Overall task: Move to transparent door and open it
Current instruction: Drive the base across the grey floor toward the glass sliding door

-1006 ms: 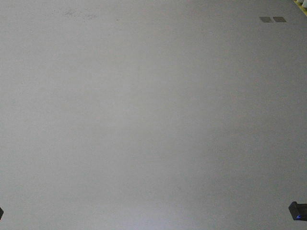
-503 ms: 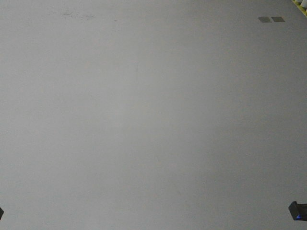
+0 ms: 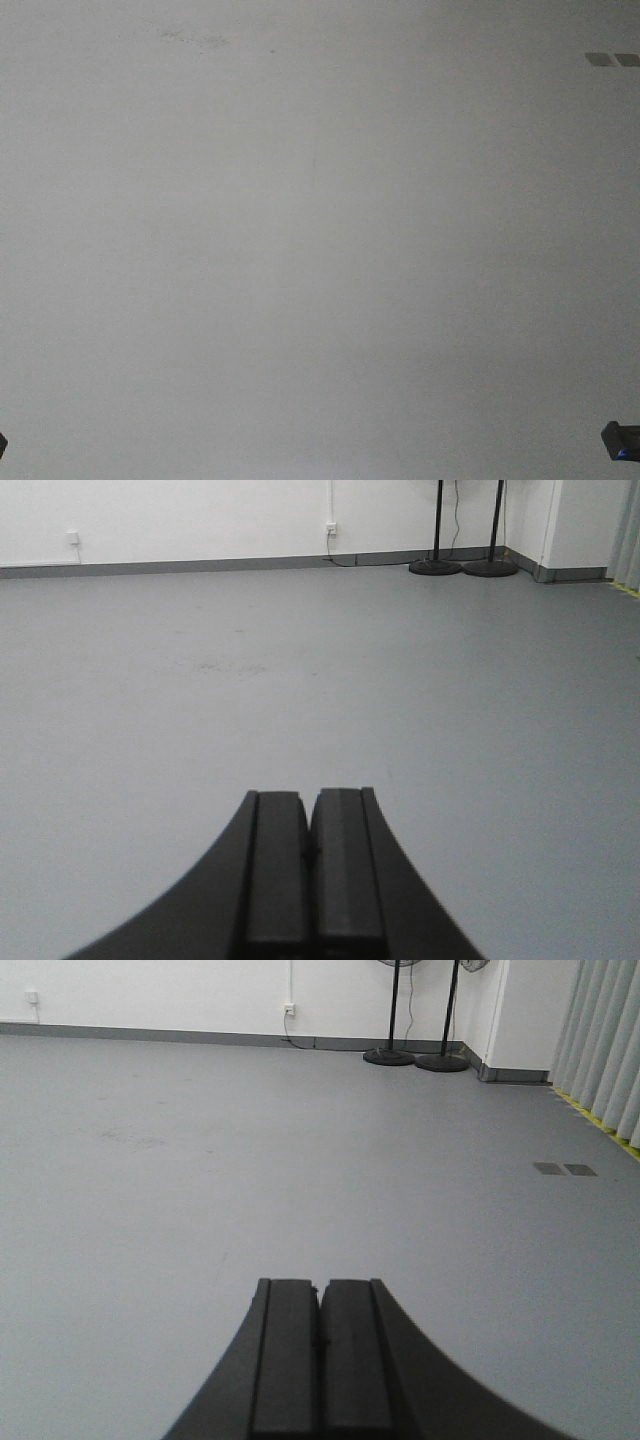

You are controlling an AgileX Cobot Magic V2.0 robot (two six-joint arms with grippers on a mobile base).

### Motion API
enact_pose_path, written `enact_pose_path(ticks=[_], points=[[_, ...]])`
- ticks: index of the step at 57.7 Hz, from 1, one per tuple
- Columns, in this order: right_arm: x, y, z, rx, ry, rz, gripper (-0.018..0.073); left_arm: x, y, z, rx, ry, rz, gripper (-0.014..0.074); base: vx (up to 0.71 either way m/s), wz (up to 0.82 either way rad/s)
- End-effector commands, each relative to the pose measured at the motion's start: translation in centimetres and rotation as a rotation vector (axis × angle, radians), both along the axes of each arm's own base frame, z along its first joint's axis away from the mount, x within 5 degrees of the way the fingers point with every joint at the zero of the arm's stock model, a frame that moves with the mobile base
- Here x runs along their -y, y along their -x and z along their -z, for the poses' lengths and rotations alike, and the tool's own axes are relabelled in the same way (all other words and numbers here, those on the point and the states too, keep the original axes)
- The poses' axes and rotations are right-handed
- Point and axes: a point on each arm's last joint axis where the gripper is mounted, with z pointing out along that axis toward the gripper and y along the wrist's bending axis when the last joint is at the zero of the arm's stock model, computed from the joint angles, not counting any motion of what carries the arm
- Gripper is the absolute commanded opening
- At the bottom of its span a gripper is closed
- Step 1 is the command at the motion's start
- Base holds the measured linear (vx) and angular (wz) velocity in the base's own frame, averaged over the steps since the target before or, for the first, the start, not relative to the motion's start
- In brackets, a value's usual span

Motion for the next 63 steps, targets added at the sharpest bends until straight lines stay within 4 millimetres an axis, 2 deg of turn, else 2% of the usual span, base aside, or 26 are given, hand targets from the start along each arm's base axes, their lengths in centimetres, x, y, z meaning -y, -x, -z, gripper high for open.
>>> enact_pose_path(ticks=[1,63], points=[[0.08,-0.02,-0.69,0.096,0.008,0.01,-0.0005,-0.09,0.0,-0.57,0.089,0.019,-0.012,0.0002,0.35,0.08],[0.08,-0.02,-0.69,0.096,0.008,0.01,-0.0005,-0.09,0.0,-0.57,0.089,0.019,-0.012,0.0002,0.49,0.1]])
